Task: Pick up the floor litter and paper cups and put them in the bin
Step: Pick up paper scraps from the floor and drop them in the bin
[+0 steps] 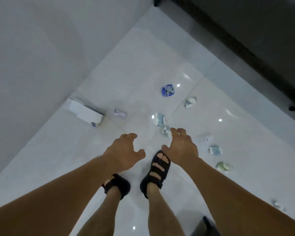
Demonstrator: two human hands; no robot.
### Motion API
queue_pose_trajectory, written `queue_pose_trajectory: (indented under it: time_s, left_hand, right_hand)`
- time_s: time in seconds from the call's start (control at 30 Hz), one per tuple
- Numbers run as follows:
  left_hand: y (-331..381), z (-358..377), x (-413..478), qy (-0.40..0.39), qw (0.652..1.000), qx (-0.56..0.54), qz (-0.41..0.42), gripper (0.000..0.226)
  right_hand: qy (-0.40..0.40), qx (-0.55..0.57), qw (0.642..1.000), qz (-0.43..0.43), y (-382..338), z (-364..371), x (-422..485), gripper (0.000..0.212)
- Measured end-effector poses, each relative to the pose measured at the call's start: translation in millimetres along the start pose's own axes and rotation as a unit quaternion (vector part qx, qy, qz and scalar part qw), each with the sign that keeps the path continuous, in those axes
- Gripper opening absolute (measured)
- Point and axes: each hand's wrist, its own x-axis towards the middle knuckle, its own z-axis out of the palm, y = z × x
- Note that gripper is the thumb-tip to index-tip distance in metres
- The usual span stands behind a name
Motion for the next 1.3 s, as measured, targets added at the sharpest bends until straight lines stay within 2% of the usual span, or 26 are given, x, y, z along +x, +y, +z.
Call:
queue_pose_trajectory:
  time_s: [0.27,0.37,0.5,0.63,0.73,0.87,0.93,1.0,1.07,1.13,1.2,1.3]
  left_hand:
    - [-78.9,111.2,208.9,-0.008,0.996,-0.088,-0.018,0.07]
    - [-96.8,137.3,242.8,0.002,0.994,-0.107,-0.031,0.067]
    - [-96.9,151.9,245.9,-0.003,0.988,-0.149,-0.029,0.068]
    - [-73.7,134.3,221.7,-0.014,0.969,-0.246,-0.018,0.07]
    - [-62.2,111.0,204.8,-0.034,0.947,-0.32,0.013,0.058]
    - [-59.5,88.5,195.7,-0.034,0.935,-0.351,0.033,0.045]
    - [-65.5,87.2,201.5,-0.017,0.95,-0.311,0.034,0.043]
    - [-79.2,91.1,209.6,0.006,0.968,-0.252,0.018,0.047]
    - [-99.3,96.2,217.7,0.02,0.979,-0.204,-0.014,0.05]
    - [-121.8,101.2,226.1,0.017,0.989,-0.143,-0.038,0.054]
    - [-144.4,103.6,233.7,0.025,0.993,-0.101,-0.057,0.057]
    - [-169.9,98.0,235.8,0.045,0.99,-0.108,-0.077,0.059]
  right_hand:
    - [0.005,-0.041,0.998,0.037,62.0,154.8,196.0,0.073]
    - [0.058,-0.003,0.998,0.03,78.9,189.5,223.8,0.064]
    - [0.1,0.023,0.995,-0.01,76.8,204.0,216.7,0.059]
    - [0.087,0.059,0.986,-0.133,40.1,188.5,164.8,0.067]
    - [0.09,0.147,0.965,-0.198,8.1,161.9,134.9,0.067]
    - [0.074,0.194,0.953,-0.22,-4.8,136.3,132.2,0.073]
    - [0.058,0.161,0.955,-0.242,0.3,132.6,143.4,0.087]
    - [0.089,0.082,0.962,-0.243,12.5,131.8,166.0,0.096]
    - [0.132,-0.019,0.97,-0.202,25.5,129.9,197.1,0.1]
    - [0.119,-0.127,0.97,-0.169,35.1,134.2,232.0,0.101]
    - [0.08,-0.2,0.963,-0.163,38.0,146.1,258.3,0.096]
    - [0.087,-0.156,0.969,-0.17,34.1,164.0,267.0,0.071]
